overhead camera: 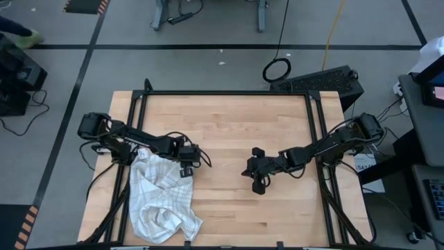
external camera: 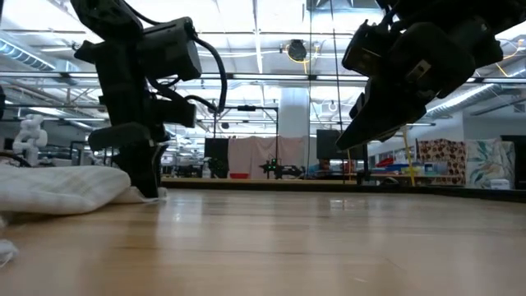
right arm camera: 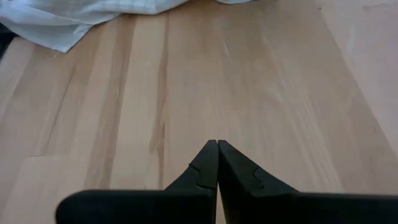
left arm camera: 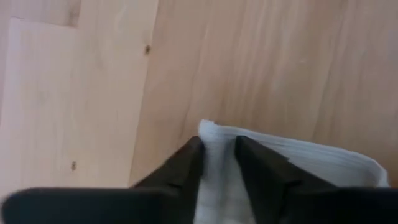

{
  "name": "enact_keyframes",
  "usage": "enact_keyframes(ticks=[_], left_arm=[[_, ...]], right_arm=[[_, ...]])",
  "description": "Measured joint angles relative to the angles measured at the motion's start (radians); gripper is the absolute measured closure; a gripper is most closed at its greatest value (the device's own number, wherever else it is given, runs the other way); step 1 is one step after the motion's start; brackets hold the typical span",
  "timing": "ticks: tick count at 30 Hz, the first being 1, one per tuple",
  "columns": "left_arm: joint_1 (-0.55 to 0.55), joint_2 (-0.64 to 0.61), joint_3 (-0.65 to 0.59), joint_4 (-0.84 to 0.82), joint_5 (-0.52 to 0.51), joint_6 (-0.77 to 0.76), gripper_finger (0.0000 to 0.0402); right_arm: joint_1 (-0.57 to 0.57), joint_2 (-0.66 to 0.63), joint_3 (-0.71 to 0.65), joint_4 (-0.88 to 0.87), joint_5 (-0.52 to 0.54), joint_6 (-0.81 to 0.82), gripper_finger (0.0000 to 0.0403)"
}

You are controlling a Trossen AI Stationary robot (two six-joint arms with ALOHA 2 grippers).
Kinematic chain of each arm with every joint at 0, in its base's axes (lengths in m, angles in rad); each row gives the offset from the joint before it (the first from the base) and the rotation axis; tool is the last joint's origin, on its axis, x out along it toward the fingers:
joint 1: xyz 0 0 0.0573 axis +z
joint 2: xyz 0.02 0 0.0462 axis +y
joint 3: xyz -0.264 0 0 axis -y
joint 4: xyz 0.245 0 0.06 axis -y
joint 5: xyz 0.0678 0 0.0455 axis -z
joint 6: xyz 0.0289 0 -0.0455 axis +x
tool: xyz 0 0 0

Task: Roll towel
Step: Fold the white towel

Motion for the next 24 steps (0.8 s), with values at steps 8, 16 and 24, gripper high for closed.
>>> enact_keyframes(ticks=[8,16,24], left_arm=[[0.000,-0.075,0.031,-0.005,-0.024,0.017,0.0388],[0.000,-0.169,0.140,0.007,-0.123,0.111,0.0394],[0.000,-0.228,0.292,0.023,-0.188,0.267,0.0396]], right_arm=[[0.012,0.000,0.000,0.043,0.036,0.007,0.0403],[0.012,0.002,0.000,0.261,0.091,-0.012,0.0403],[0.014,0.036,0.000,0.421,0.161,-0.021,0.0403]])
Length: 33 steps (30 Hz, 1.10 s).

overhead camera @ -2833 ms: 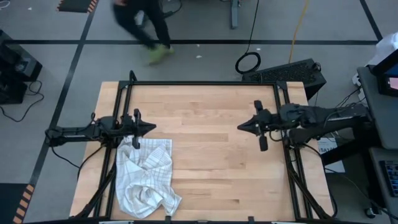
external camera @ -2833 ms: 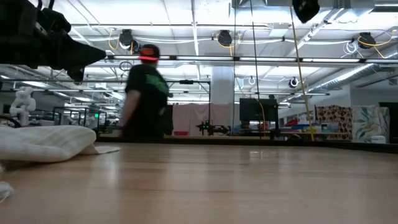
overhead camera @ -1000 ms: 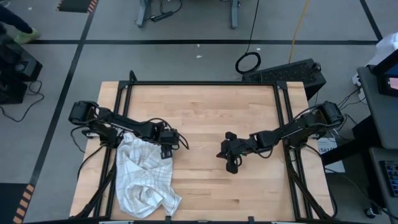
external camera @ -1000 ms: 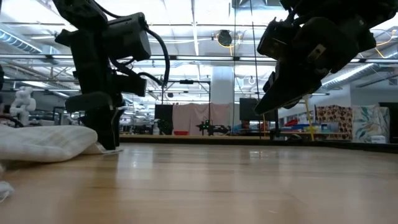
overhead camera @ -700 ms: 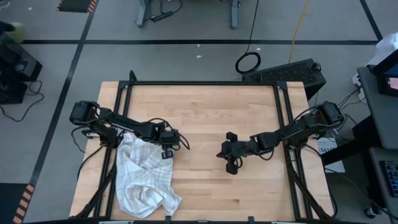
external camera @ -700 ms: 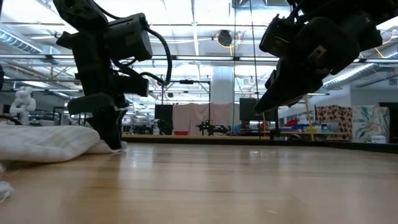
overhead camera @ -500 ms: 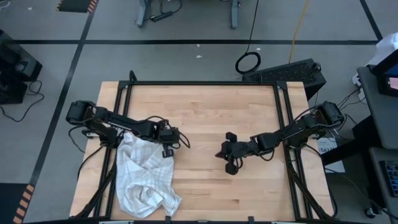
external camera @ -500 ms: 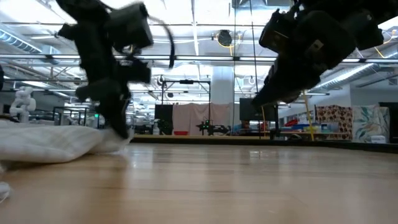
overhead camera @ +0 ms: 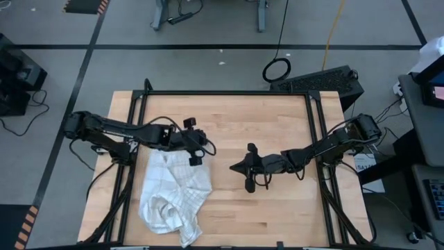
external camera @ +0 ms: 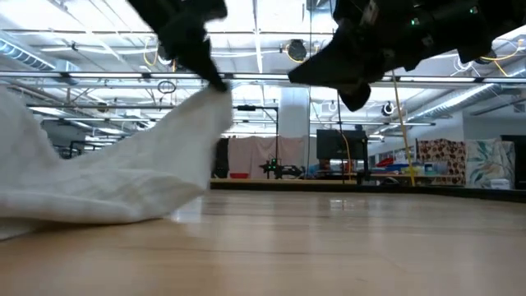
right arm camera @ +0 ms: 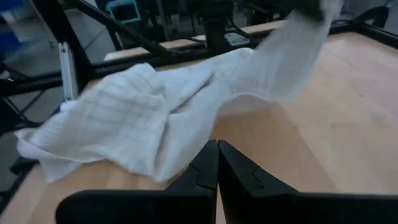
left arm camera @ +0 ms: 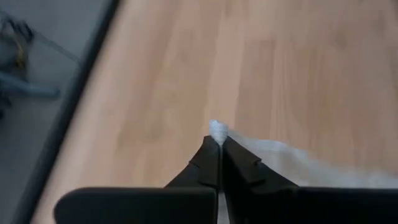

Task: Roll towel
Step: Fold the white towel

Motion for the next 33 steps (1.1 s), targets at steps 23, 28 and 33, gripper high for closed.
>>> enact_keyframes(ticks=[23,28,33], left_arm=[[0.010,-0.068,0.145,0.195,0.017,0.206,0.0393],[0.009,-0.065,0.145,0.263,0.045,0.251,0.0393],[0.020,-0.065,0.145,0.293,0.056,0.259,0.0393]], right_arm=[[0.024,0.346,0.077,0.375,0.025,-0.007,0.0252],[0.020,0.344,0.143,0.320,0.028,-0.068,0.0267],[0.024,0.292,0.173,0.264,0.030,-0.153,0.0362]])
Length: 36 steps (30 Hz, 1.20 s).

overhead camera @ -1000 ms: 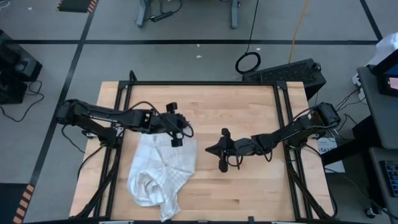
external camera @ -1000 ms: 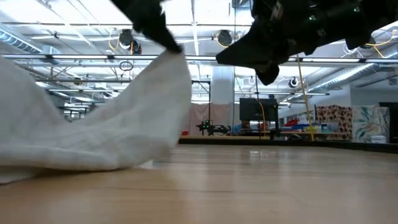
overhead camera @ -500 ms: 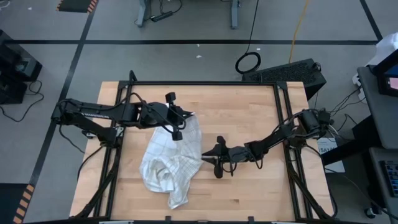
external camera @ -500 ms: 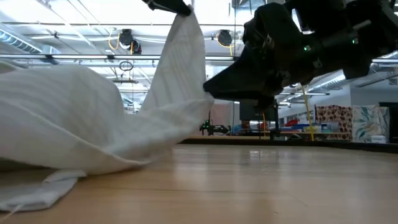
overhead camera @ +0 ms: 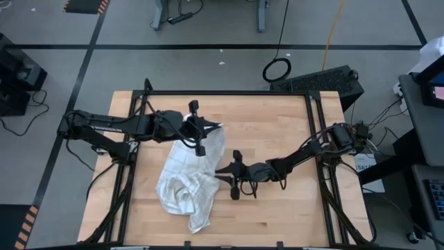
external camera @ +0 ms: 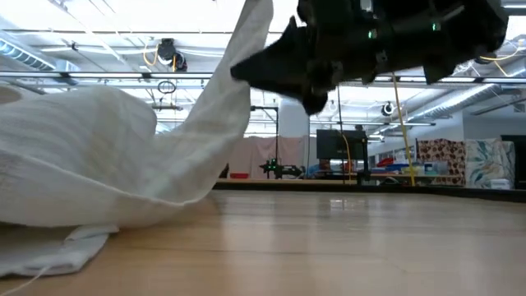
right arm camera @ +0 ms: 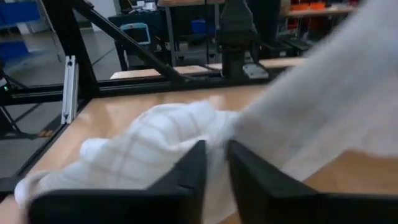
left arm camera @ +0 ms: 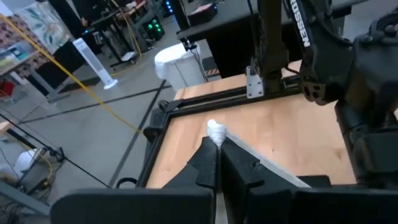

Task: Roll towel
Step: Fold the white towel

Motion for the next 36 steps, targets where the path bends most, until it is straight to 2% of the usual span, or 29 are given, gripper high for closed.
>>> enact_keyframes(ticks=[2,8,13,16,19,23,26,31,36], left_arm=[[0.006,0.000,0.000,-0.002,0.020,-0.004,0.0393],[0.014,0.005,-0.024,-0.058,0.075,-0.087,0.0393],[0.014,0.005,-0.081,-0.081,0.107,-0.193,0.0384],[0.014,0.006,-0.130,-0.116,0.150,-0.290,0.0344],[0.006,0.006,-0.197,-0.117,0.151,-0.372,0.0282],[-0.014,0.006,-0.306,-0.121,0.148,-0.481,0.0202],[-0.039,0.006,-0.388,-0.120,0.147,-0.580,0.0159],[-0.122,0.006,-0.504,-0.086,0.141,-0.694,0.0133],[-0.208,0.006,-0.568,-0.049,0.042,-0.752,0.0137]], right_arm=[[0.001,-0.042,0.004,-0.062,-0.001,-0.031,0.0391],[0.013,-0.223,0.003,-0.327,0.041,-0.017,0.0398],[0.042,-0.369,0.002,-0.544,0.142,-0.025,0.0400],[0.053,-0.435,0.002,-0.615,0.193,-0.025,0.0401],[0.060,-0.477,0.002,-0.671,0.211,-0.025,0.0401],[0.060,-0.499,0.002,-0.722,0.212,-0.024,0.0402],[0.059,-0.499,0.002,-0.765,0.218,-0.002,0.0402],[0.058,-0.499,0.002,-0.818,0.235,0.029,0.0402],[0.058,-0.499,0.002,-0.836,0.265,0.019,0.0403]])
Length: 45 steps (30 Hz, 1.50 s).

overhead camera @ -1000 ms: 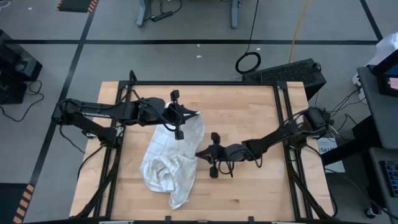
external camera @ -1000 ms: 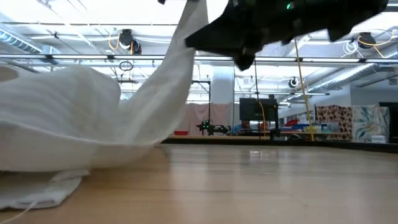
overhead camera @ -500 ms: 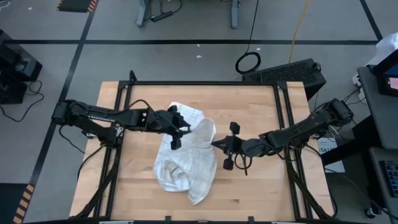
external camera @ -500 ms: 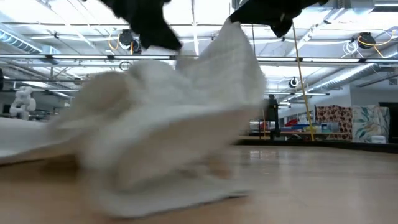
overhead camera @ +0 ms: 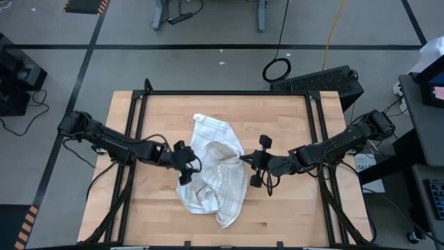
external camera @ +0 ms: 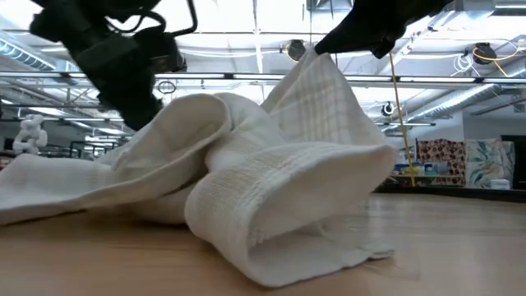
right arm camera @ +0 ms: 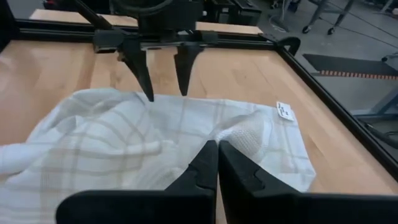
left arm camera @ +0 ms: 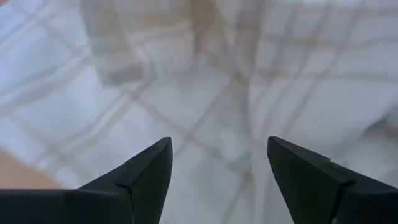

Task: Roll towel
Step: Fold the white towel

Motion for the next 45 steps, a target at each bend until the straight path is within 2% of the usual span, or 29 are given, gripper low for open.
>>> enact_keyframes(ticks=[4,9,15,22,27,35,39,45], left_arm=[[-0.031,0.000,-0.032,0.002,-0.101,-0.067,0.0139],[-0.034,0.000,-0.058,-0.005,-0.189,-0.164,0.0139],[0.008,0.000,-0.058,-0.002,-0.359,-0.158,0.0139],[0.109,0.000,-0.058,0.037,-0.278,-0.086,0.0140],[0.136,0.000,-0.058,0.200,-0.202,0.017,0.0140],[0.063,0.035,-0.058,0.582,-0.043,0.198,0.0140],[0.006,0.102,-0.058,0.716,-0.042,0.248,0.0140],[-0.049,0.257,-0.058,0.889,-0.057,0.245,0.0140]], right_arm=[[0.001,-0.014,0.000,0.001,-0.002,-0.009,0.0403],[0.054,-0.084,-0.001,-0.012,-0.010,-0.031,0.0403],[0.122,-0.189,-0.001,-0.153,-0.005,-0.010,0.0402],[0.164,-0.217,-0.001,-0.369,-0.004,0.147,0.0402],[0.166,-0.176,-0.001,-0.405,-0.003,0.226,0.0402],[0.156,-0.065,-0.001,-0.243,0.126,0.217,0.0402],[0.156,-0.044,-0.001,-0.092,0.229,0.157,0.0402],[0.143,-0.048,-0.001,0.190,0.314,-0.081,0.0402]])
